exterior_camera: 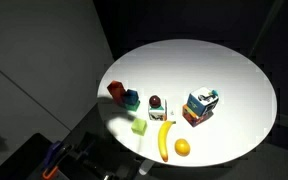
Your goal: Put the orange block on the table
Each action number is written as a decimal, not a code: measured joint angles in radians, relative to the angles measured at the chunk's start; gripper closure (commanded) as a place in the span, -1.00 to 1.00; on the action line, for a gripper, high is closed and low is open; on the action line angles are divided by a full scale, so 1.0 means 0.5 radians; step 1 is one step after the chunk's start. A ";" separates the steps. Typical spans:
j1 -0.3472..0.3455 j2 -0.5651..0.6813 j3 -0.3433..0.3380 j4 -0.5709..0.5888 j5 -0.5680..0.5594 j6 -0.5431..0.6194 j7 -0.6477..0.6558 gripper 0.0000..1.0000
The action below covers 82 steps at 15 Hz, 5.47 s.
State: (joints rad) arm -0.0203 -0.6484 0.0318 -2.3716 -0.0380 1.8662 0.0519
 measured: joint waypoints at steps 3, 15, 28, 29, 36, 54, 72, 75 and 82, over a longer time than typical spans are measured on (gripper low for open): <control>0.000 -0.001 0.000 0.000 0.000 0.000 0.000 -1.00; 0.000 0.153 0.002 0.000 0.000 0.160 0.003 -1.00; 0.065 0.596 -0.032 0.095 0.191 0.330 -0.107 -1.00; 0.068 0.618 -0.035 0.098 0.197 0.330 -0.121 -1.00; 0.068 0.651 -0.036 0.099 0.197 0.330 -0.128 -1.00; 0.158 0.888 0.050 0.100 0.197 0.465 -0.127 -1.00; 0.211 1.515 0.097 0.159 0.073 0.934 -0.089 -1.00; 0.229 1.613 0.097 0.160 -0.037 1.019 -0.032 -1.00; 0.269 1.784 0.097 0.162 -0.139 1.242 0.092 -1.00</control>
State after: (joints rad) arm 0.1141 0.2437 0.0801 -2.2907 -0.1073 2.4870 0.0980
